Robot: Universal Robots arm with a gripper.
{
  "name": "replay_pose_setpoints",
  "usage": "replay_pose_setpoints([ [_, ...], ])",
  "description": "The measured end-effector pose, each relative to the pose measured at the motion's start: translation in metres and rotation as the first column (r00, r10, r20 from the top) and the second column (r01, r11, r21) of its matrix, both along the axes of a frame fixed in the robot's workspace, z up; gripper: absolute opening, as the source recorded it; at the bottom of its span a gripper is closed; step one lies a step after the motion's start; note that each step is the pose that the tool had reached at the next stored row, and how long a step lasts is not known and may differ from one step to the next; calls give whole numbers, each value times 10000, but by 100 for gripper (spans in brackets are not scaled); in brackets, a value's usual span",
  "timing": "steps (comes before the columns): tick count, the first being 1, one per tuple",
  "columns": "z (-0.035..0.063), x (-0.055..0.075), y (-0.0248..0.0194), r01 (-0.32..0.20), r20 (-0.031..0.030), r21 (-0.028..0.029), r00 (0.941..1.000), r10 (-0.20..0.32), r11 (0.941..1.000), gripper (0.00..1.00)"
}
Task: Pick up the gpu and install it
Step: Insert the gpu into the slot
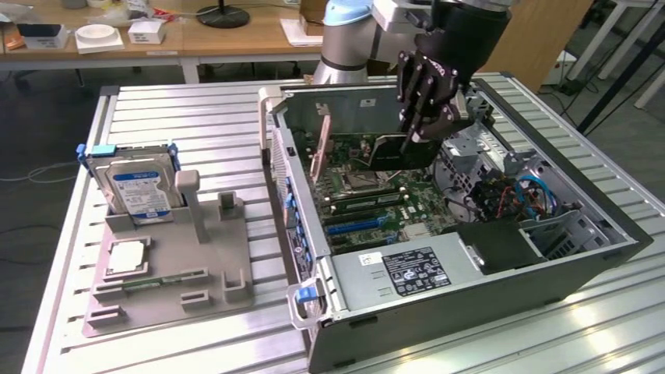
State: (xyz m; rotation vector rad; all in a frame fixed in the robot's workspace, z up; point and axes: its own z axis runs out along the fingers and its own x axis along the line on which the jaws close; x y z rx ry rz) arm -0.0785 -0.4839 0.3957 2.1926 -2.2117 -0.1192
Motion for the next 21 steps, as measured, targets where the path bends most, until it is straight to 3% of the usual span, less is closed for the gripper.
replay_pose_setpoints([
  [3,-5,0,8,2,10,2,10000,-2,10000,26],
  [4,-11,1,11,1,40,1,10000,-1,10000,26],
  [8,-28,14,23,0,295,1,9996,0,10000,26],
  [10,-43,17,26,0,380,3,9993,0,10000,26],
  [21,-240,64,27,3,386,1,9993,-3,10000,26],
])
